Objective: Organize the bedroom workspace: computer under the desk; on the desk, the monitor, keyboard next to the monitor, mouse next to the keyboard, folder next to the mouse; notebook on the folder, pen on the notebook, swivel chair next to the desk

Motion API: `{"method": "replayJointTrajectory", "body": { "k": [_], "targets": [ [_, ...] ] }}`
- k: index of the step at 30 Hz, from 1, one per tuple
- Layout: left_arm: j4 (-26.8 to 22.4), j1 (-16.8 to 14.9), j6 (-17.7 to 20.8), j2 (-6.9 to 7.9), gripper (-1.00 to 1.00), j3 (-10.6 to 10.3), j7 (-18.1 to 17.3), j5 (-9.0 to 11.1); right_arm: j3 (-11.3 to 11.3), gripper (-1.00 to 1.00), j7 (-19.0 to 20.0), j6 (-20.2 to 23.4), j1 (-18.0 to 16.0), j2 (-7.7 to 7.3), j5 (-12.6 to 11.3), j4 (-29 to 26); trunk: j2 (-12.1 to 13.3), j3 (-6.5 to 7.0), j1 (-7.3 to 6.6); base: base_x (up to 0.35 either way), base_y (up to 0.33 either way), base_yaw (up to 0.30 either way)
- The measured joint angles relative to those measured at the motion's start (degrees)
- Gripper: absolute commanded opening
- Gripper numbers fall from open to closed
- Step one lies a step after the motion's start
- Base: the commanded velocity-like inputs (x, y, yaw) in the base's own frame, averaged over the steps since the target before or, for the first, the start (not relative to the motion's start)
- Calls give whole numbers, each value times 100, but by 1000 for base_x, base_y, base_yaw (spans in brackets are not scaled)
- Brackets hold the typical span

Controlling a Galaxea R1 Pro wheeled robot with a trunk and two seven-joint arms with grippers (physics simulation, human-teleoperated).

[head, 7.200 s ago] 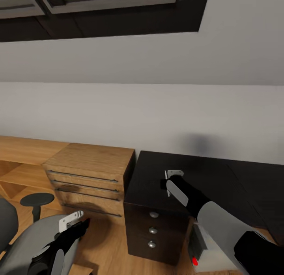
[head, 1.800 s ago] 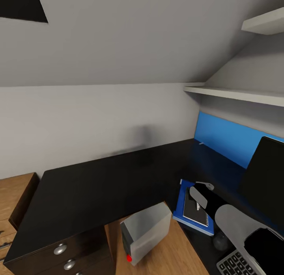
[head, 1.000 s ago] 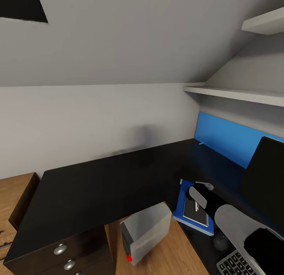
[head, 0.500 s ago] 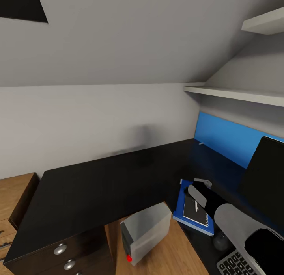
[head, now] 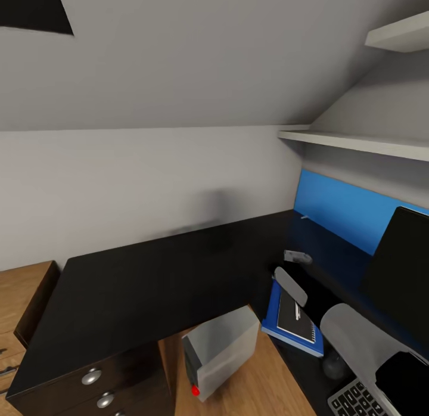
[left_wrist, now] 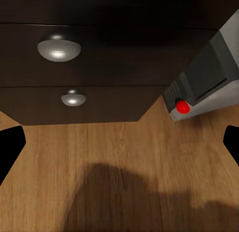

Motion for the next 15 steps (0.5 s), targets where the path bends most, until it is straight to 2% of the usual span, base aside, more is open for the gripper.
{"method": "replayJointTrajectory", "body": {
  "k": [3,6,7,11,12,15],
  "targets": [
    [0,0,2,0,100,0,0,0,12,100,-22,3,28,7,-8,-106,0,0,0,0,0,201],
    [24,0,14,0,100,0,1,0,184,100,-34,4,51,75,-17,-169,0,0,0,0,0,264],
    [68,0,7,0,100,5,1,0,383,100,-35,1,69,158,-24,-176,0,0,0,0,0,274],
    [96,0,2,5,100,7,5,1,703,100,-41,4,99,366,-16,-180,0,0,0,-25,0,276],
    [105,-1,1,7,100,8,7,0,953,100,-43,-9,142,504,-28,-181,0,-1,1,-139,0,277],
    [130,-1,0,8,100,8,8,0,1137,100,-51,-15,178,609,-22,-185,0,0,2,-208,0,277]
  ]
}}
